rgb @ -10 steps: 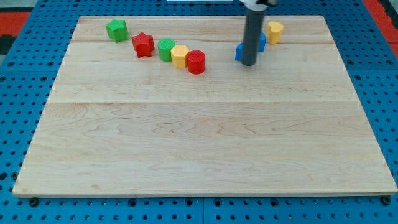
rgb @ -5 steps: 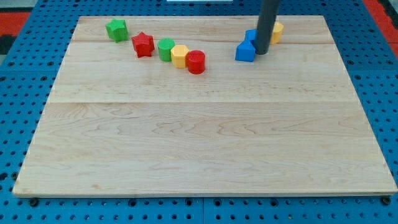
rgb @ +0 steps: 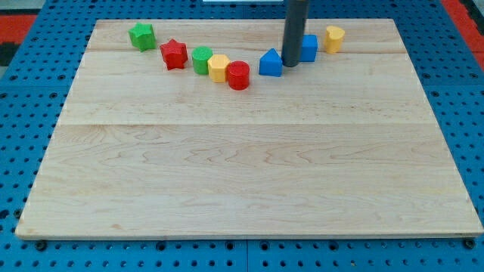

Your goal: Keep the blue blocks at the top right side of the red circle

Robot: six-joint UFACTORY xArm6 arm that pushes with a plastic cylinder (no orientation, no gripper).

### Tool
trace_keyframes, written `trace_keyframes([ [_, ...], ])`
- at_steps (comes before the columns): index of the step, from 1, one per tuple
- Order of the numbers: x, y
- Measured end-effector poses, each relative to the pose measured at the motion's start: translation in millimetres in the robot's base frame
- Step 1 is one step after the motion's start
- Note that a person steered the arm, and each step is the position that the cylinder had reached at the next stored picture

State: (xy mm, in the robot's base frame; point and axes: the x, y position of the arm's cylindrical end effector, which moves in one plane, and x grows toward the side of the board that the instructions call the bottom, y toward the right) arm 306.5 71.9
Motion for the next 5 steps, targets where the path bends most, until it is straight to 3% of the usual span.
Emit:
trace_keyframes([
  [2, -16, 128],
  [3, -37, 96],
  [5, -65, 93],
])
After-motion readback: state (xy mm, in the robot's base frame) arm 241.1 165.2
